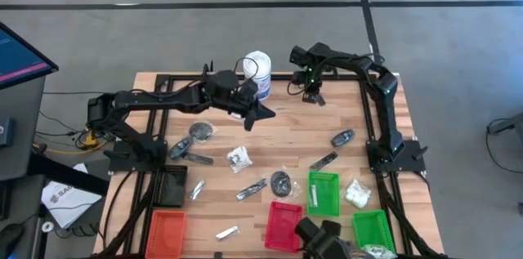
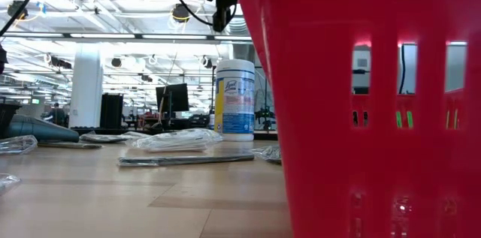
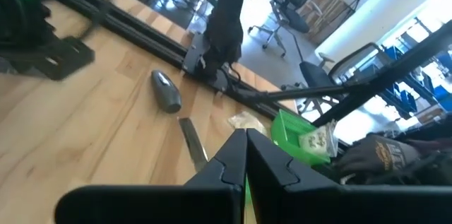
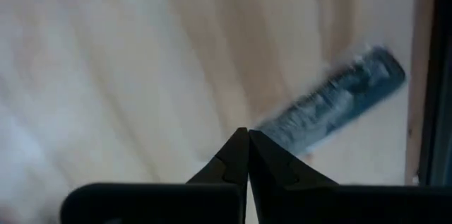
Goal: Pick & Place Travel size toiletries
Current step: Move the black comb to the center of the table
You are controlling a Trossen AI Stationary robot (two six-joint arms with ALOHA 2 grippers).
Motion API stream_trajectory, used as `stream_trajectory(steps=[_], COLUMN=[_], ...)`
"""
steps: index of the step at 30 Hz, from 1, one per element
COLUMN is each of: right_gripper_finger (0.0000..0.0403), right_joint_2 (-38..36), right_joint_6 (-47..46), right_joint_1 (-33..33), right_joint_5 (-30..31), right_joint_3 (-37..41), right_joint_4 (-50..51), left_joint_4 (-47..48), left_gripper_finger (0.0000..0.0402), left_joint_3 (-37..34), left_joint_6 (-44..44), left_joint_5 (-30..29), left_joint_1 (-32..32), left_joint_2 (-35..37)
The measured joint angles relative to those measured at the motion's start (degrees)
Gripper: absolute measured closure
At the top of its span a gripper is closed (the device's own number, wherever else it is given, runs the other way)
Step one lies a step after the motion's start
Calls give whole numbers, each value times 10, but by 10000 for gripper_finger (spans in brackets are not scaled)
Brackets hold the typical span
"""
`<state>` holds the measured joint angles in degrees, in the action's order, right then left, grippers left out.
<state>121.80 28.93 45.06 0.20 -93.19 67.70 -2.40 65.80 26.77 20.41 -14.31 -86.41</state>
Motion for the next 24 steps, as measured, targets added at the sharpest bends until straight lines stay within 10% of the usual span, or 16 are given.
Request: stream_trajectory(steps=[12, 24], right_gripper_finger=[328, 385], right_joint_2=[7, 23], right_joint_6=[-63, -82], right_joint_1=[39, 41], right_joint_5=[6, 16], right_joint_3=[0, 1], right_joint_4=[20, 17], left_joint_4=[16, 16], left_gripper_finger=[401, 401], left_joint_3=[0, 0], left_joint_6=[-7, -6], left_joint_5=[7, 8], left_joint_1=[10, 14], left_joint_2=[0, 0])
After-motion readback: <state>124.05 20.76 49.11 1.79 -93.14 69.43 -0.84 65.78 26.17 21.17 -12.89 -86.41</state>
